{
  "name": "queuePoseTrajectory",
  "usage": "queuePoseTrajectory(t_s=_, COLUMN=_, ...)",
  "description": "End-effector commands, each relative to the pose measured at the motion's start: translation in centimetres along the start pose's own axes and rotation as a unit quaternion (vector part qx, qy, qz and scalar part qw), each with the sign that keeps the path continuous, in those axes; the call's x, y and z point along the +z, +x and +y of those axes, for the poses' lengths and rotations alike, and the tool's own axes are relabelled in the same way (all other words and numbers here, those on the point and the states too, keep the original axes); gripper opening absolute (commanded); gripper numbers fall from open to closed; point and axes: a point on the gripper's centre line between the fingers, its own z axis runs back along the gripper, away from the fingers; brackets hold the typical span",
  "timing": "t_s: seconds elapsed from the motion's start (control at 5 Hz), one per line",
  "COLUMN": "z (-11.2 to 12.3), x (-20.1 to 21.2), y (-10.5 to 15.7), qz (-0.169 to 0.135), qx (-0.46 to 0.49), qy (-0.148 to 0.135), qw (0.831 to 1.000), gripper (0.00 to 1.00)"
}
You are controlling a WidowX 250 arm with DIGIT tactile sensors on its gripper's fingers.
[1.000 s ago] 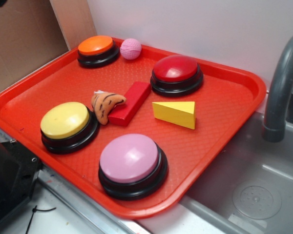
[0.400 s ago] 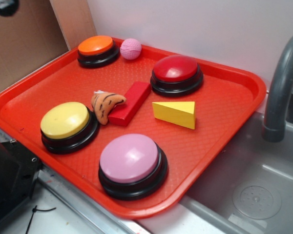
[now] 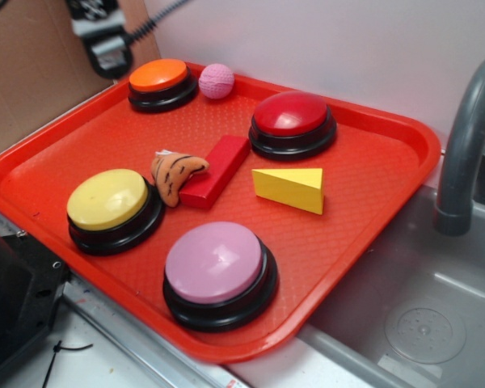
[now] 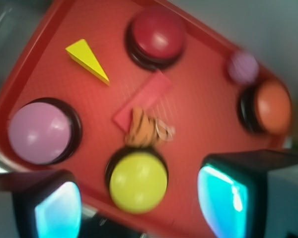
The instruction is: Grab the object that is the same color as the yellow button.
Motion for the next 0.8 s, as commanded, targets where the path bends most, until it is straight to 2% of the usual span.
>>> queuePoseTrajectory(t_s=0.0, z=-1.1, x=-4.1, y=5.3, qz=-0.054, qx=-0.129, qy=0.032, qw=0.990, gripper=1.00)
queuePoseTrajectory(t_s=0.2, z=-1.3, x=-6.0, y=6.9, qz=-0.086, qx=-0.197, qy=0.008, qw=0.977, gripper=1.00)
queuePoseTrajectory(t_s=0.4, z=-2.0, x=-7.7, y=8.3, qz=-0.117, qx=-0.234, qy=-0.044, qw=0.964, gripper=1.00)
queuePoseTrajectory(t_s=0.6, z=-2.5, x=-8.8, y=9.0, qz=-0.113, qx=-0.250, qy=-0.061, qw=0.960, gripper=1.00)
